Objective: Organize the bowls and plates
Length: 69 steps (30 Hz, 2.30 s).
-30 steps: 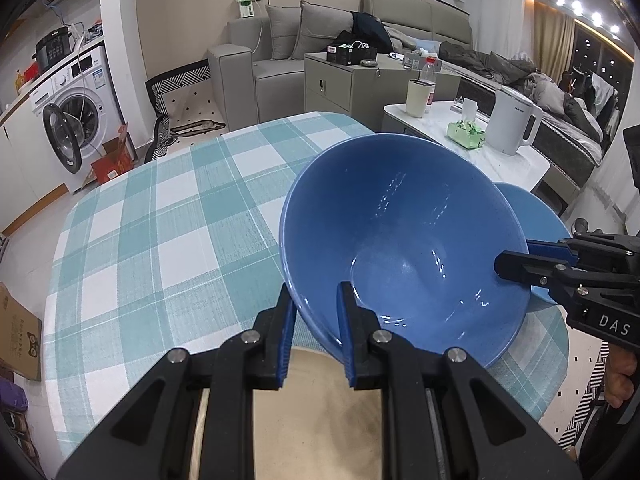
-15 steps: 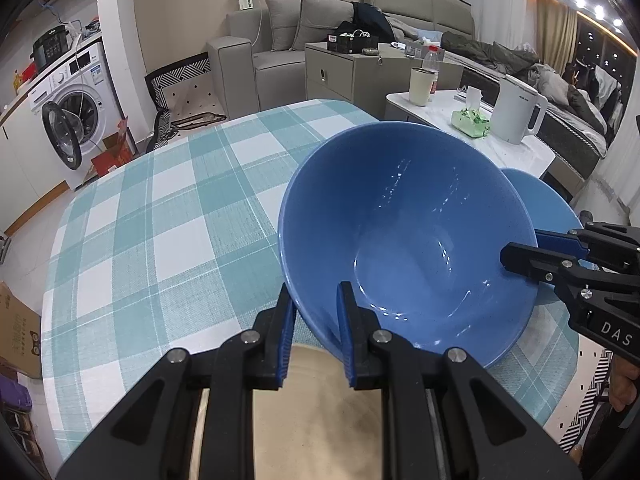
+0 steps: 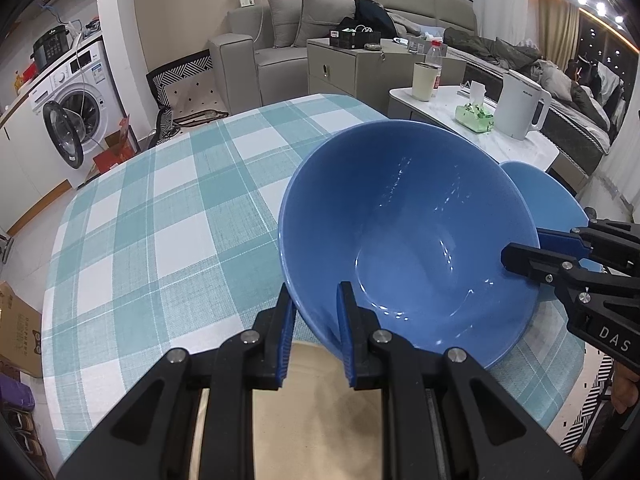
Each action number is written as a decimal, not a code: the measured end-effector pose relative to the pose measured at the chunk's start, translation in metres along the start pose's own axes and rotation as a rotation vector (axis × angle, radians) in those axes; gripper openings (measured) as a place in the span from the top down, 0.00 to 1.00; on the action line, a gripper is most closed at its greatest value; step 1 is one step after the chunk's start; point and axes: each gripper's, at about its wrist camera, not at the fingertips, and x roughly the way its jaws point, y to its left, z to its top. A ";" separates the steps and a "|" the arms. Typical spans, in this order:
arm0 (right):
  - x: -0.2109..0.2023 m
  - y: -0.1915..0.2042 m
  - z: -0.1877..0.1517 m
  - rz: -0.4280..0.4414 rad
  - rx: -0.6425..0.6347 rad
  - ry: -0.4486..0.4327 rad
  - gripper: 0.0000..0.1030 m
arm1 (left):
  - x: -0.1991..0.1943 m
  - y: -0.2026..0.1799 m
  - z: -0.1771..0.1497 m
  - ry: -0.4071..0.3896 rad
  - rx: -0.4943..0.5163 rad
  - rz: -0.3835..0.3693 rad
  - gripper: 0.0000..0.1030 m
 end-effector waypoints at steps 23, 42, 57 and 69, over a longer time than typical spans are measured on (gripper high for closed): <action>0.003 -0.001 0.002 0.014 -0.021 0.021 0.68 | 0.005 0.001 -0.002 0.010 0.006 0.000 0.77; -0.034 -0.017 0.002 0.091 0.037 -0.092 0.03 | -0.034 -0.003 0.006 -0.094 -0.021 -0.036 0.07; -0.082 -0.067 -0.017 0.080 0.182 -0.177 0.01 | -0.054 -0.033 0.014 -0.143 0.035 -0.089 0.03; -0.109 -0.115 -0.032 -0.027 0.250 -0.188 0.01 | -0.047 -0.065 0.029 -0.135 0.065 -0.117 0.03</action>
